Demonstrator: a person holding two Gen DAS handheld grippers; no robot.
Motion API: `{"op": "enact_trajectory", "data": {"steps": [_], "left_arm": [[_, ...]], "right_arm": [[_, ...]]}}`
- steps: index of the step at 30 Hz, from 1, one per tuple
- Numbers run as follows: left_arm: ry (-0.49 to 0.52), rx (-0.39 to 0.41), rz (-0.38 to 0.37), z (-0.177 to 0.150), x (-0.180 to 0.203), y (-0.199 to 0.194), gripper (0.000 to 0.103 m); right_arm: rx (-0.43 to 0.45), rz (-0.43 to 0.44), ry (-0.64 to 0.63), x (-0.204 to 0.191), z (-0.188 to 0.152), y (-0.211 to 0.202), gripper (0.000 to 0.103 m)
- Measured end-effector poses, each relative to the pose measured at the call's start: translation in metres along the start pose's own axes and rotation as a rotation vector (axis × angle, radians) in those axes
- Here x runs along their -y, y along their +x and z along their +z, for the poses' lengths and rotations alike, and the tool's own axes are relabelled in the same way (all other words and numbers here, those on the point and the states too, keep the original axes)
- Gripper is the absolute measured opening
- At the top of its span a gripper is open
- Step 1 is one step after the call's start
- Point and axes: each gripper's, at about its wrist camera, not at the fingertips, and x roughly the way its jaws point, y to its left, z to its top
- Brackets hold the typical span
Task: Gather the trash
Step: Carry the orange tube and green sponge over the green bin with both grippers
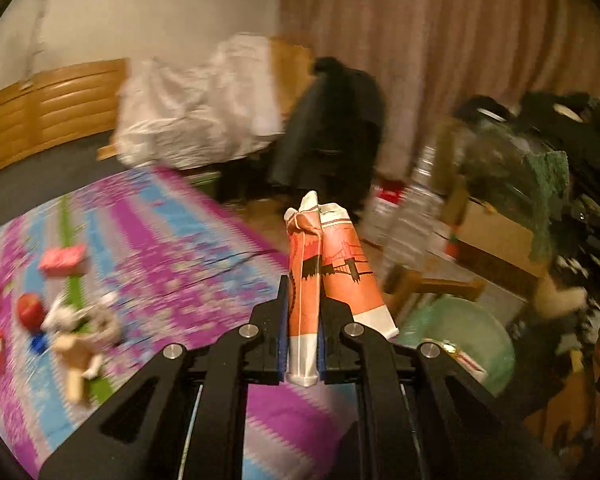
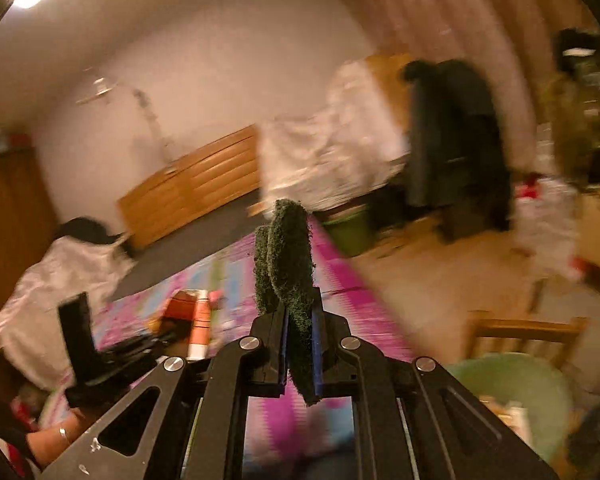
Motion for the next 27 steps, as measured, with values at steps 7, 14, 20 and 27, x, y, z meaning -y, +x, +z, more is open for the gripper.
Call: {"op": "enact_trajectory", "data": {"steps": [7,14,20,27], "left_arm": [[0.123,-0.049,-0.119,0.018,0.087,0.049,0.009],[0.258,-0.091,-0.184,0.025,0.170,0.093,0.009],[0.387,-0.124,-0.183,0.006,0.222,0.120,0.009],[0.438,-0.192,-0.165,-0.013,0.235,0.141,0.009]], "right_arm": [[0.021,-0.362,0.015,0.082,-0.018,-0.050,0.010],[-0.073,-0.631,-0.031,0.123,-0.049,-0.055,0.010],[-0.147,-0.670,0.024,0.140,-0.055,-0.026,0.010],[-0.198,-0.628,0.080,0.150,-0.073,-0.009,0.010]]}}
